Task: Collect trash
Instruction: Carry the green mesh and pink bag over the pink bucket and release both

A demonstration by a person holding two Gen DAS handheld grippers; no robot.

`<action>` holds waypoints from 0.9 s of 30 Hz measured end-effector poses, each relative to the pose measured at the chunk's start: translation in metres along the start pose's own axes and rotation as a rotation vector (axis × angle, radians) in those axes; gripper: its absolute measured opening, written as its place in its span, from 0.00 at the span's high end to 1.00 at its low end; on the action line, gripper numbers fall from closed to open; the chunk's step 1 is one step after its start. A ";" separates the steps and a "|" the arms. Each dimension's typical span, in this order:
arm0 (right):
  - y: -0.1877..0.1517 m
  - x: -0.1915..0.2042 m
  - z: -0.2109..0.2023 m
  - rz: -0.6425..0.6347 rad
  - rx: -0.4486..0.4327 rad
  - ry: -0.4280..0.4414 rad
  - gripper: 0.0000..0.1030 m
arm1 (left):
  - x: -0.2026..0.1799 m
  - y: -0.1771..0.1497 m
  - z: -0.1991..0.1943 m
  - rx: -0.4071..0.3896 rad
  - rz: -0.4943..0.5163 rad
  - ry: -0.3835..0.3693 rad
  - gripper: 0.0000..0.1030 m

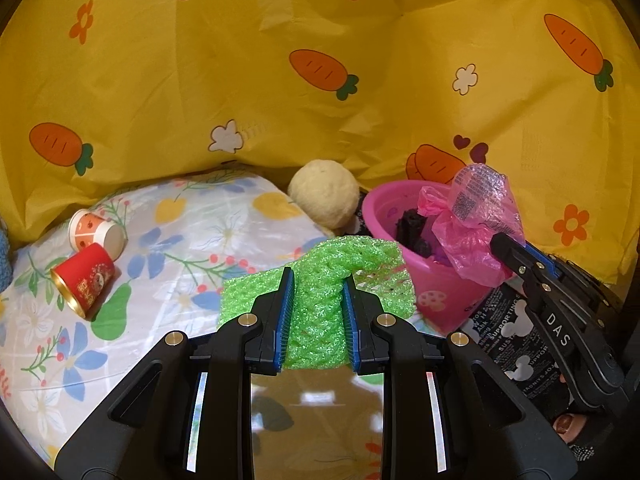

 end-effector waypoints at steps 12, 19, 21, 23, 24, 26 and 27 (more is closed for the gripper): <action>0.017 -0.069 0.005 0.129 -0.018 -0.104 0.92 | -0.063 0.045 0.037 0.007 0.094 -0.152 0.79; 0.020 -0.086 0.019 0.161 -0.008 -0.124 0.92 | -0.087 0.068 0.076 0.049 0.092 -0.254 0.78; 0.021 -0.088 0.025 0.164 -0.003 -0.131 0.92 | -0.093 0.072 0.087 0.069 0.094 -0.280 0.78; 0.021 -0.091 0.029 0.168 0.003 -0.132 0.92 | -0.097 0.074 0.098 0.083 0.104 -0.282 0.78; 0.021 -0.092 0.031 0.169 0.004 -0.136 0.92 | -0.099 0.075 0.103 0.090 0.109 -0.283 0.78; 0.022 -0.094 0.036 0.171 0.009 -0.138 0.92 | -0.101 0.077 0.113 0.105 0.110 -0.288 0.77; 0.022 -0.095 0.038 0.173 0.011 -0.137 0.92 | -0.102 0.077 0.118 0.114 0.105 -0.294 0.77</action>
Point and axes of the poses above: each gripper's, at about its wrist camera, not at the fingertips, and z roughly the way its jaws point, x to its left, y to its top, the point moved 1 cm from there along z, roughly the way its jaws point, and after that the axes turned 12 degrees about x, right-handed, at the moved point
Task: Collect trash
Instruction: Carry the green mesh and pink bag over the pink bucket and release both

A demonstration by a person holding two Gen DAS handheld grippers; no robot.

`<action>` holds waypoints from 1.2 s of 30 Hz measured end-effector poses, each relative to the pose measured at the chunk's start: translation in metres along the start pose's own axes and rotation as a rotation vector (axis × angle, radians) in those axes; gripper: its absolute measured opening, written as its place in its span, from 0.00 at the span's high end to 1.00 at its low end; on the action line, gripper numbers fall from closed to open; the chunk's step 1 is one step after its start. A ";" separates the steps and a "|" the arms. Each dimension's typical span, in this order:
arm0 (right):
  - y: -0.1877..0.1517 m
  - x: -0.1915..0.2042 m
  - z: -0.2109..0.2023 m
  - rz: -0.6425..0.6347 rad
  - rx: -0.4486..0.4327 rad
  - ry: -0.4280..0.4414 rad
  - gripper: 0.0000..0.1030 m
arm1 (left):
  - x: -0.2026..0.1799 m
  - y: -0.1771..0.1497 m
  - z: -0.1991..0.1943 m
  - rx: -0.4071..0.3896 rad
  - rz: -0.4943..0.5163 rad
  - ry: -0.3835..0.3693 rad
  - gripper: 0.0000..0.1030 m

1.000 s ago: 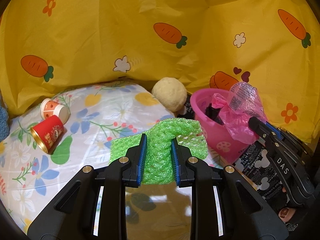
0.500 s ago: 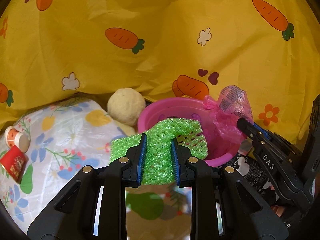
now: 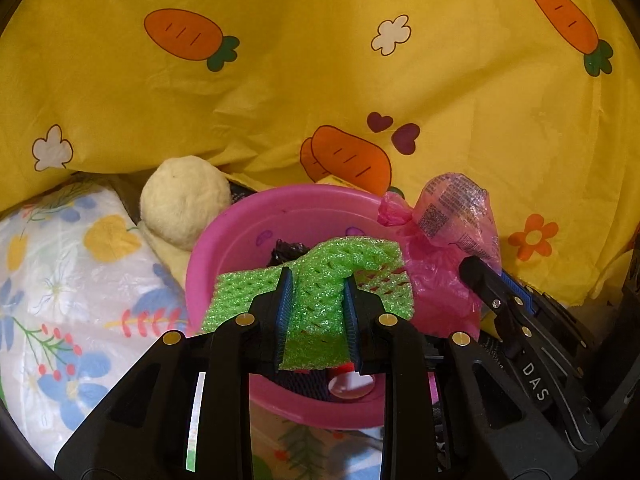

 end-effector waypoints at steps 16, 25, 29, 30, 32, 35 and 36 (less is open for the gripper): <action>0.004 -0.002 0.019 0.005 0.023 0.002 0.91 | 0.018 -0.004 0.012 0.003 -0.021 -0.021 0.20; 0.005 -0.002 0.023 0.015 0.026 0.005 0.91 | 0.030 -0.005 0.003 -0.008 -0.065 -0.094 0.06; 0.005 -0.004 0.023 0.016 0.025 0.006 0.91 | 0.023 -0.006 -0.002 -0.010 -0.043 -0.170 0.06; 0.005 -0.004 0.023 0.017 0.026 0.006 0.91 | 0.022 -0.006 -0.003 -0.014 -0.039 -0.168 0.06; 0.005 -0.005 0.024 0.019 0.027 0.006 0.91 | 0.018 -0.005 -0.003 -0.002 -0.016 -0.200 0.06; 0.005 -0.006 0.024 0.019 0.027 0.007 0.91 | 0.014 -0.007 -0.003 -0.007 0.002 -0.153 0.06; 0.005 -0.006 0.024 0.019 0.028 0.008 0.91 | 0.015 -0.007 -0.003 -0.010 -0.005 -0.149 0.06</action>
Point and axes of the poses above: each gripper's, at about its wrist camera, not at the fingertips, and z roughly the way its jaws point, x to its left, y to its top, the point moved 1 cm from there along z, roughly the way its jaws point, and after that the axes turned 12 degrees about x, right-handed, at the moved point
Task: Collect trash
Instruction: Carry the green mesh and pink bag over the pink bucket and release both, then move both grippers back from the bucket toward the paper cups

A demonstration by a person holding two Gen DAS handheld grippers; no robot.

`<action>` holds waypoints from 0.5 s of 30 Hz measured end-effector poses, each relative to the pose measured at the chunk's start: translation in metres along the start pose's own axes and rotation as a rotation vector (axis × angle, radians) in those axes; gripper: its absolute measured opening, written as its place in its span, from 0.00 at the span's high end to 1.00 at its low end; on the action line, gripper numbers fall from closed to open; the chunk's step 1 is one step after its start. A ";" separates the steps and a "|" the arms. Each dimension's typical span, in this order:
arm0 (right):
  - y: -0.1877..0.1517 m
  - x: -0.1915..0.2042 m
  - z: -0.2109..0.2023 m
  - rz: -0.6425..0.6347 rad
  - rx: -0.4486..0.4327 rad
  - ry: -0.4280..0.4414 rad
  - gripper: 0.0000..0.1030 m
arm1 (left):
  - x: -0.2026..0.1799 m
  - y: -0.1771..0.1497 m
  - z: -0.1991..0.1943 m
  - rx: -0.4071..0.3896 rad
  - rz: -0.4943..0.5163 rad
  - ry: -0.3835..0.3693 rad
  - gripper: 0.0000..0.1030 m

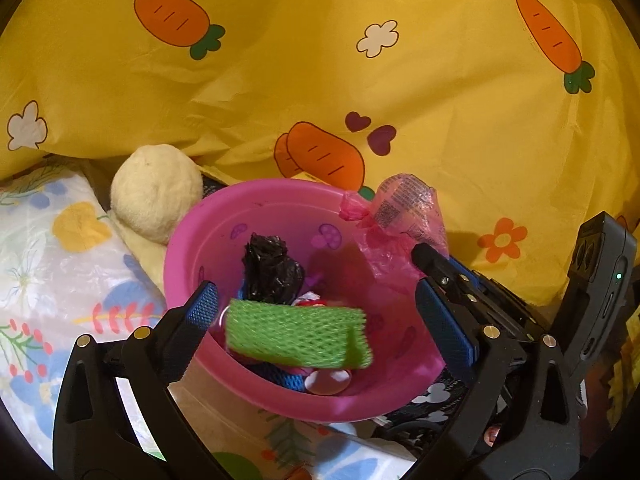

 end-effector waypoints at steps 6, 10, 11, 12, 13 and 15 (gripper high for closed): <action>0.000 0.000 0.001 0.000 -0.002 0.004 0.89 | 0.018 -0.001 -0.014 -0.059 -0.085 0.033 0.06; 0.002 0.002 0.003 -0.004 -0.001 0.015 0.69 | 0.022 -0.005 -0.028 -0.105 -0.097 0.078 0.06; 0.002 0.003 0.003 -0.004 -0.005 0.016 0.58 | 0.024 -0.005 -0.030 -0.112 -0.099 0.089 0.06; 0.001 0.003 0.001 0.000 -0.019 0.014 0.44 | 0.025 -0.006 -0.033 -0.117 -0.100 0.101 0.06; 0.001 0.004 -0.001 -0.002 -0.031 0.014 0.43 | 0.026 -0.008 -0.035 -0.122 -0.102 0.117 0.06; 0.000 0.007 -0.003 -0.009 -0.036 0.006 0.42 | 0.030 -0.011 -0.040 -0.130 -0.108 0.145 0.06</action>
Point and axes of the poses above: each gripper's, at about its wrist camera, not at the fingertips, and z roughly the way its jaws point, x to its left, y to its top, the point moved 1 cm from there along z, roughly the way its jaws point, and after that the axes turned 12 degrees about x, right-handed, at the moved point
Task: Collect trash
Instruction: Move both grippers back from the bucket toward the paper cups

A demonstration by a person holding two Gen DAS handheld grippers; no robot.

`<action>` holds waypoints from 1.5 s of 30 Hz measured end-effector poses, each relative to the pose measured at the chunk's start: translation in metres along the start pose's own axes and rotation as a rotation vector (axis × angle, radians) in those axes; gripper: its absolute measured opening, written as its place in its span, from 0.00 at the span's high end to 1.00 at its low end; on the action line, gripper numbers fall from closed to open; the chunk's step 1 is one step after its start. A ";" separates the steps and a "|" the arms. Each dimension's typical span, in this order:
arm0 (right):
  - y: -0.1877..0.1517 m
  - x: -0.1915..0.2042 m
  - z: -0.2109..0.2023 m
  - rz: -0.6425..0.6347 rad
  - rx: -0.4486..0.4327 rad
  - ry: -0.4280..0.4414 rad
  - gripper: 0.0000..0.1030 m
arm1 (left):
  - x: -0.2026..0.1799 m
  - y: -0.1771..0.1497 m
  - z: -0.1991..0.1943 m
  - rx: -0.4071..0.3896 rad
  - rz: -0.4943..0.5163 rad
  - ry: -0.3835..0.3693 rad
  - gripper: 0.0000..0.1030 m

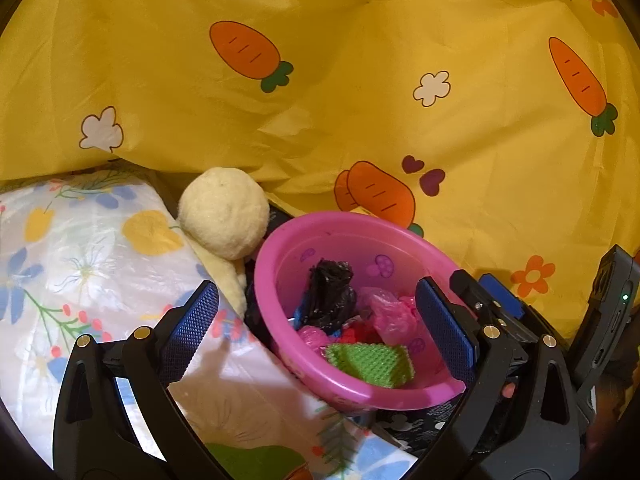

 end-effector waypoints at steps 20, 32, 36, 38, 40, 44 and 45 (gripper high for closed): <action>-0.038 0.036 -0.033 -0.058 0.027 -0.038 0.14 | 0.037 -0.055 -0.067 -0.068 -0.035 0.235 0.06; -0.068 0.072 -0.062 -0.071 0.032 -0.025 0.14 | 0.058 -0.089 -0.116 -0.102 -0.062 0.354 0.06; -0.076 0.086 -0.068 -0.088 0.038 -0.010 0.14 | 0.064 -0.099 -0.129 -0.111 -0.063 0.386 0.06; -0.079 0.094 -0.072 -0.100 0.038 -0.004 0.14 | 0.067 -0.103 -0.135 -0.117 -0.068 0.394 0.06; -0.082 0.102 -0.076 -0.114 0.035 0.005 0.14 | 0.070 -0.107 -0.141 -0.122 -0.074 0.401 0.06; -0.085 0.115 -0.080 -0.130 0.031 0.020 0.14 | 0.078 -0.111 -0.148 -0.125 -0.087 0.418 0.06; -0.085 0.118 -0.080 -0.133 0.030 0.023 0.14 | 0.081 -0.113 -0.149 -0.125 -0.091 0.420 0.06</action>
Point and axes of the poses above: each gripper's, at about its wrist camera, not at the fingertips, and z roughly the way its jaws point, x to its left, y to its top, the point moved 1 cm from there along z, roughly the way its jaws point, and after that the axes turned 12 degrees about x, right-handed, at the moved point
